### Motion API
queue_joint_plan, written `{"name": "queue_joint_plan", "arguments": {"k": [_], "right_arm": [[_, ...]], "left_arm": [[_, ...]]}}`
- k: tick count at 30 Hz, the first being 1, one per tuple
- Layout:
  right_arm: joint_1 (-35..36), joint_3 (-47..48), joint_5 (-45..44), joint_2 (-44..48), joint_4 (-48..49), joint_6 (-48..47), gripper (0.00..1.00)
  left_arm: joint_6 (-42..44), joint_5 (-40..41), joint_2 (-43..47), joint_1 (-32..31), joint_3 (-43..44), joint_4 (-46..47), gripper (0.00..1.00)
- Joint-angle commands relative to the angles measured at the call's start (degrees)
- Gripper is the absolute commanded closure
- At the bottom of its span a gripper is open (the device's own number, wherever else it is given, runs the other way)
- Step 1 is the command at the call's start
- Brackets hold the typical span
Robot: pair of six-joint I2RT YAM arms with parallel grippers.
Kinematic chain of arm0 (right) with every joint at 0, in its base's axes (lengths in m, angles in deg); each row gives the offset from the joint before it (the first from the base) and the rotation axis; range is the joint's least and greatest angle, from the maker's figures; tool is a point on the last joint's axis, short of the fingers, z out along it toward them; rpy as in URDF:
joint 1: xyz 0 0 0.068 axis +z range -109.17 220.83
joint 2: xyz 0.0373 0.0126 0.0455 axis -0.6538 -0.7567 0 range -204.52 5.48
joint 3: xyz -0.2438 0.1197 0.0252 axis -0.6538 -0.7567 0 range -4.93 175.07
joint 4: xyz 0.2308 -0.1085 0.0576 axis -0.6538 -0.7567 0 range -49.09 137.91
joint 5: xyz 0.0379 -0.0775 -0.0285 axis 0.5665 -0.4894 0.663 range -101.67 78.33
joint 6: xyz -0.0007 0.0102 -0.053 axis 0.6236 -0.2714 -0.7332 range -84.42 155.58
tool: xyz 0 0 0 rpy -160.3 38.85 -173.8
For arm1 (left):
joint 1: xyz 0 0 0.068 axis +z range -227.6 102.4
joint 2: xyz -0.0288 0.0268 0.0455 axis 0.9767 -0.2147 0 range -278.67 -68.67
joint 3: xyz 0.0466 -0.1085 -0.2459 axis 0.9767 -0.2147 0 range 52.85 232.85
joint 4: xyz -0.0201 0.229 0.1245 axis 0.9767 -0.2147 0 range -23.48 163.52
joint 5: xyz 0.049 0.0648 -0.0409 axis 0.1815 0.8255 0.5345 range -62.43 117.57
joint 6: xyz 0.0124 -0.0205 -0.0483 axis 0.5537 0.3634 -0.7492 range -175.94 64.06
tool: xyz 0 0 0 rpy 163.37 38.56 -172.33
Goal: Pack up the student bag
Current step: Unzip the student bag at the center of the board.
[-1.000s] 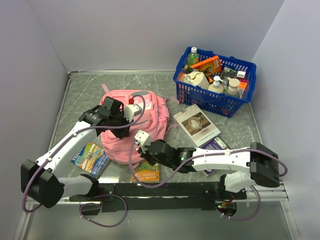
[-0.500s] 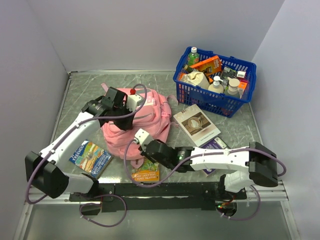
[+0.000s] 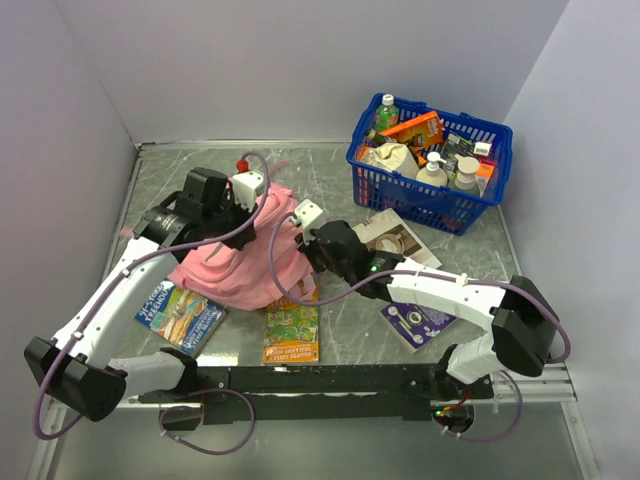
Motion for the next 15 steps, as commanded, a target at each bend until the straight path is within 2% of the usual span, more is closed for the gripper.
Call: {"name": "queue_joint_plan", "arguments": {"k": [1, 6, 15], "right_arm": [[-2.4, 0.0, -3.0, 0.0, -1.2, -3.0, 1.00], [-2.4, -6.2, -2.1, 4.6, -0.3, -1.7, 1.00], [0.6, -9.4, 1.2, 10.6, -4.1, 3.4, 1.00]], "left_arm": [[-2.7, -7.8, -0.4, -2.8, 5.0, 5.0, 0.99], [-3.3, -9.6, -6.5, -6.2, 5.1, 7.5, 0.99], [-8.5, -10.5, -14.8, -6.3, 0.2, 21.8, 0.99]]}}
